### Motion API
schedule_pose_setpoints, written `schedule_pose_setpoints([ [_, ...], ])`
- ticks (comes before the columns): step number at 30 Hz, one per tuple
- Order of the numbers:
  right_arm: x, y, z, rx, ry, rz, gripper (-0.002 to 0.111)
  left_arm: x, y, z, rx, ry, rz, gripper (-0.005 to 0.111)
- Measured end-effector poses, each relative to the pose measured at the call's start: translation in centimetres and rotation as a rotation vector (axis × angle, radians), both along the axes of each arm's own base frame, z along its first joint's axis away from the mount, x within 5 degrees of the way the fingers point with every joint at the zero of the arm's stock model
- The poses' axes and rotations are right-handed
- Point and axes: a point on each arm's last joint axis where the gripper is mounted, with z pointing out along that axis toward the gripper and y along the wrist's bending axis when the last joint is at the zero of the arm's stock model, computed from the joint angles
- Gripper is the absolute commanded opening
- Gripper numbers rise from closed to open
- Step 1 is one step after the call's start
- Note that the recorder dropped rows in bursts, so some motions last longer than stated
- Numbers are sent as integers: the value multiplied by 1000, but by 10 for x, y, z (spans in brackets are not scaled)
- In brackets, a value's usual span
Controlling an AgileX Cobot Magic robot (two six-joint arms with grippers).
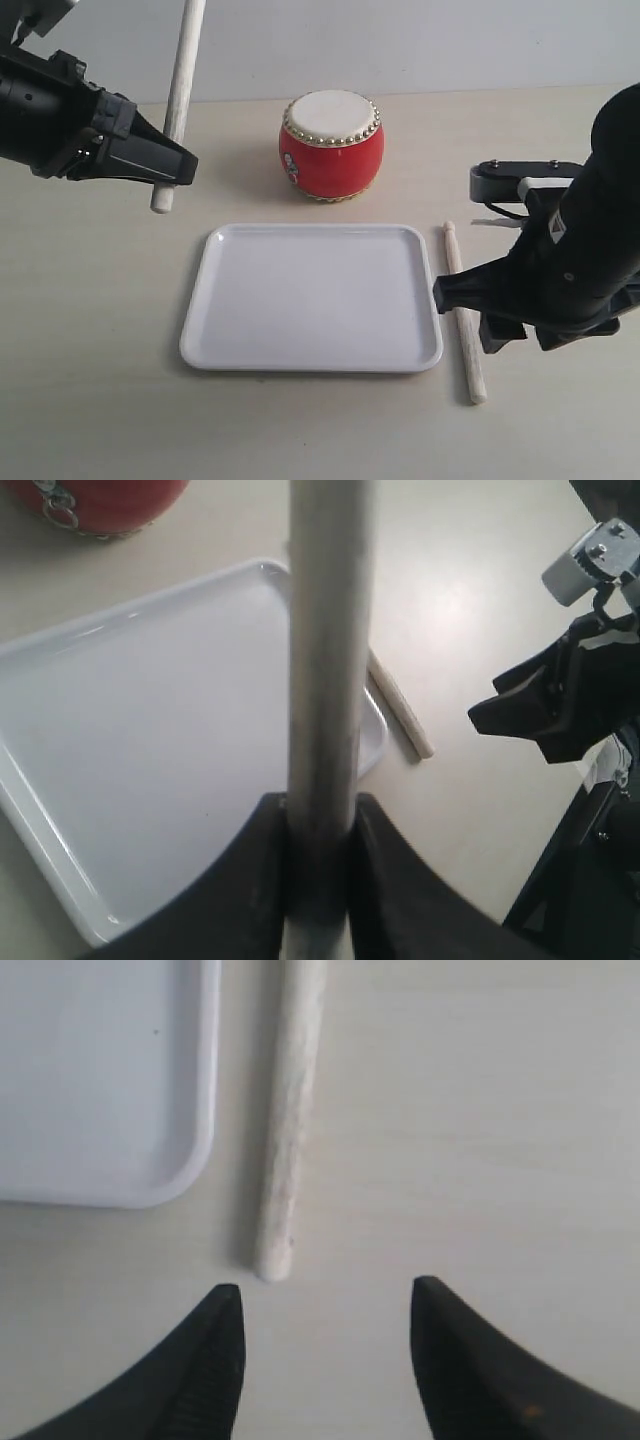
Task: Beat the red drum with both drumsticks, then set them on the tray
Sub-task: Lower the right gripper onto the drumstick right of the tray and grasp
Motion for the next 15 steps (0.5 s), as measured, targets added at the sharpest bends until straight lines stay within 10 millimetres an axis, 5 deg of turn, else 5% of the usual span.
schedule_pose_setpoints([
  [15, 21, 8, -26, -73, 53, -27, 49, 0, -1, 1, -13, 4, 5, 0],
])
